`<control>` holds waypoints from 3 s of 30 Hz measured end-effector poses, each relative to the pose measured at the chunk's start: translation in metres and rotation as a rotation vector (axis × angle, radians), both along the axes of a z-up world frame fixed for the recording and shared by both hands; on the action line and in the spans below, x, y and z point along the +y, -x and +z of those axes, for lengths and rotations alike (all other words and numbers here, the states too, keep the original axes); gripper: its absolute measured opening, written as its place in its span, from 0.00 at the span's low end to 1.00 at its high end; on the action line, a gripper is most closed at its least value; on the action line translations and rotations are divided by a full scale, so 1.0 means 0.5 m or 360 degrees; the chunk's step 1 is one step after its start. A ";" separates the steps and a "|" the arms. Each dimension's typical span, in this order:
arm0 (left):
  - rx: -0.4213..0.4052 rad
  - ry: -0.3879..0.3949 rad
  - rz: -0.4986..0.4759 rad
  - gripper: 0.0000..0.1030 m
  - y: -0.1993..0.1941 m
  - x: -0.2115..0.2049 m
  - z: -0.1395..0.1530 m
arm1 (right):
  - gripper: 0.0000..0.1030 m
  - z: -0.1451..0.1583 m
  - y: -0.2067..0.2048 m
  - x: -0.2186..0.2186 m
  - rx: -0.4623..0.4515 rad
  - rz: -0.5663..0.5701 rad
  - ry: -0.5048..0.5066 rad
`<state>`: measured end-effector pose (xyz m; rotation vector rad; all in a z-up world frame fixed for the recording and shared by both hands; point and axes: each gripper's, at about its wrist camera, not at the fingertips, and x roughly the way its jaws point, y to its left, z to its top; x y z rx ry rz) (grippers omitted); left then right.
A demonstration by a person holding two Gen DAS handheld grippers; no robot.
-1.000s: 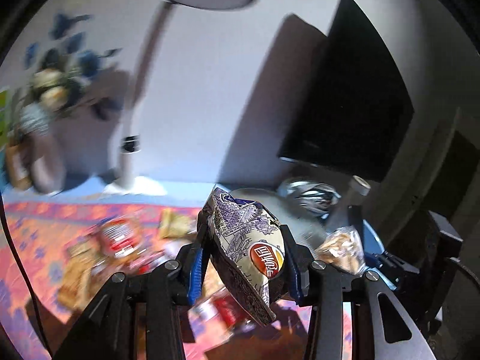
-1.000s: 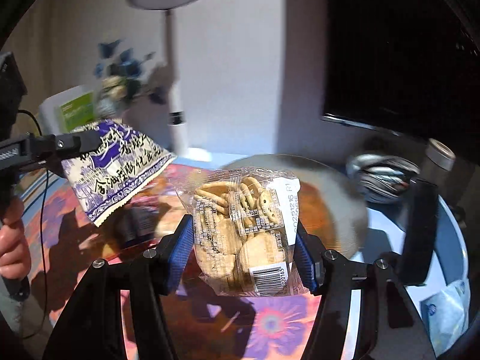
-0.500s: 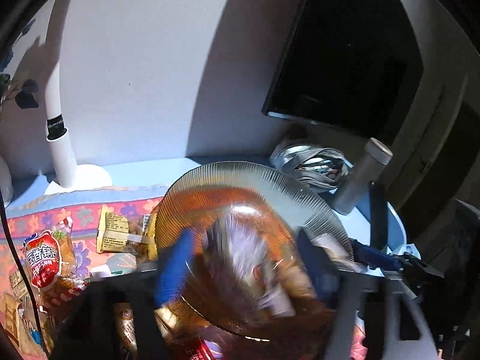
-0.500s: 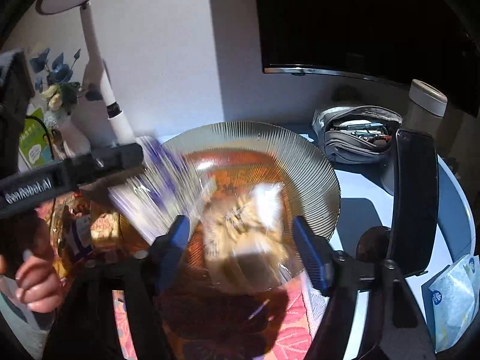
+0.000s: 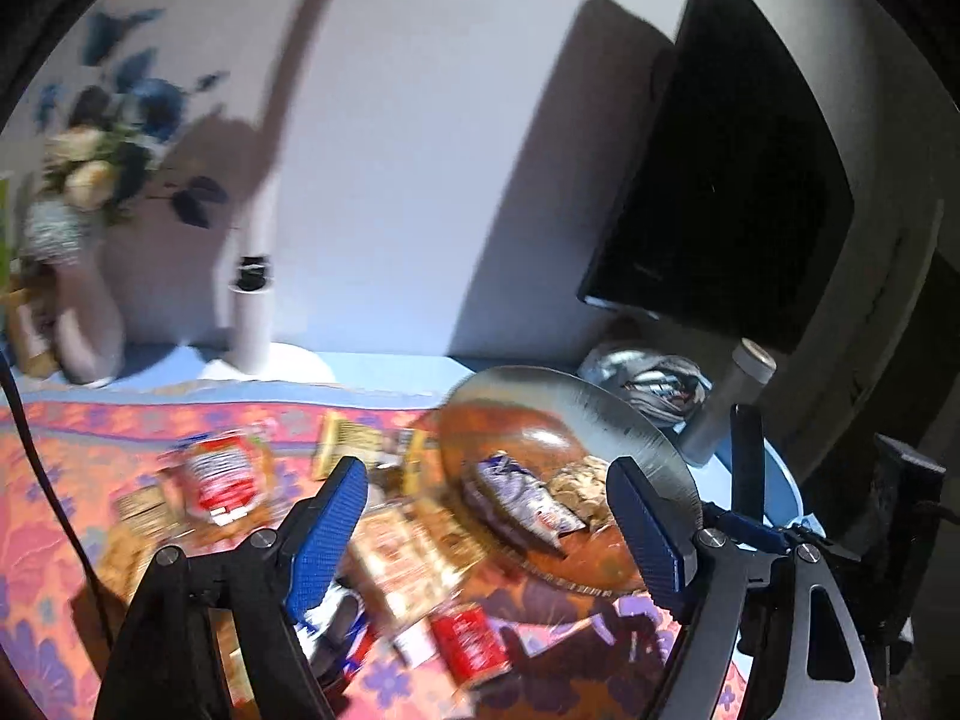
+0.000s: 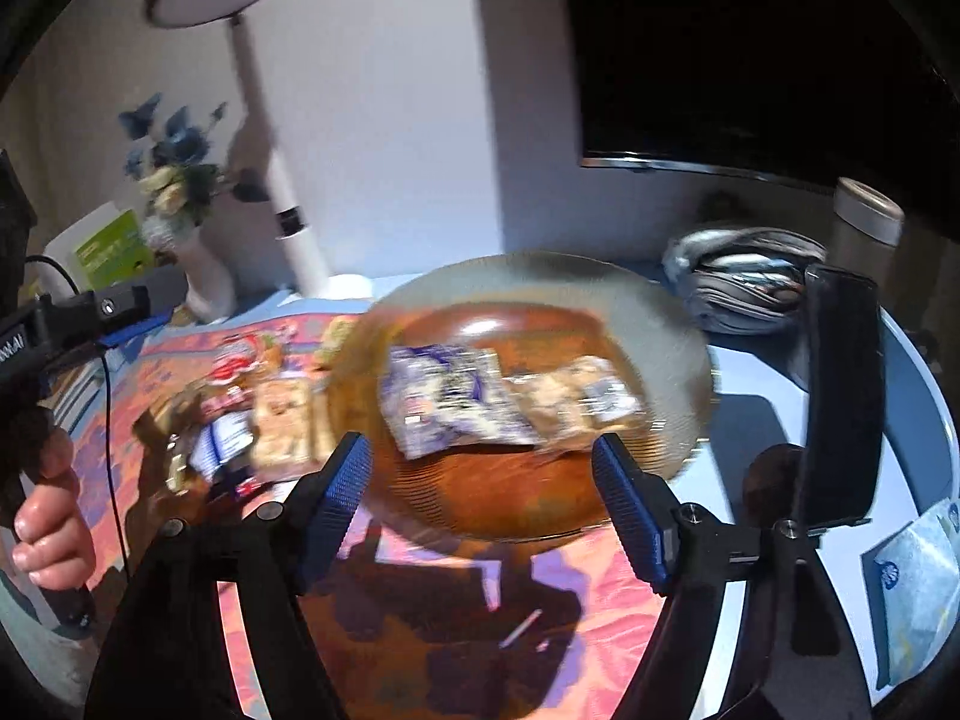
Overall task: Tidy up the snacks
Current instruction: 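Carry both bags over the glass bowl and open both tools to drop them, then grasp the wafer block with the left tool while the right tool grasps the red caramel biscuit pack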
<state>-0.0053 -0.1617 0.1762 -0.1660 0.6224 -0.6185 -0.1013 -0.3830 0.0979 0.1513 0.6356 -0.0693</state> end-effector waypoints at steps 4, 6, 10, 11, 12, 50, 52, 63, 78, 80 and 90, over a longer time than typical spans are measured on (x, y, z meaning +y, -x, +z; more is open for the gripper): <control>-0.0035 0.0001 0.0138 0.77 0.039 0.093 0.015 | 0.74 0.000 -0.004 0.074 -0.0015 0.0141 0.0040; -0.0056 -0.0024 0.0228 0.77 0.057 0.141 0.015 | 0.74 -0.006 -0.009 0.112 -0.0012 0.0217 0.0051; -0.0051 -0.0080 0.0401 0.77 0.079 0.225 -0.014 | 0.74 -0.035 -0.026 0.181 0.0017 0.0346 0.0061; -0.0043 -0.0093 0.0443 0.77 0.082 0.244 -0.027 | 0.74 -0.044 -0.031 0.198 0.0025 0.0374 0.0060; -0.0035 -0.0107 0.0480 0.77 0.082 0.260 -0.040 | 0.74 -0.054 -0.036 0.212 0.0034 0.0400 0.0060; 0.0290 -0.0339 0.0434 0.62 -0.065 0.340 -0.255 | 0.78 -0.205 -0.127 0.206 0.0347 0.0125 0.0039; 0.0300 -0.0317 0.0390 0.60 -0.075 0.333 -0.256 | 0.78 -0.210 -0.137 0.208 0.0374 0.0113 0.0051; 0.0321 -0.0334 0.0342 0.60 -0.094 0.310 -0.262 | 0.77 -0.226 -0.150 0.220 0.0426 0.0086 0.0136; 0.0226 -0.0365 0.0430 0.33 -0.053 0.327 -0.234 | 0.32 -0.211 -0.112 0.196 0.0370 0.0104 0.0000; 0.0208 -0.0333 0.0442 0.33 -0.030 0.337 -0.223 | 0.32 -0.207 -0.092 0.188 0.0360 0.0131 -0.0056; 0.0165 -0.0223 0.0375 0.33 0.069 0.336 -0.200 | 0.32 -0.185 0.014 0.193 0.0303 0.0192 -0.0081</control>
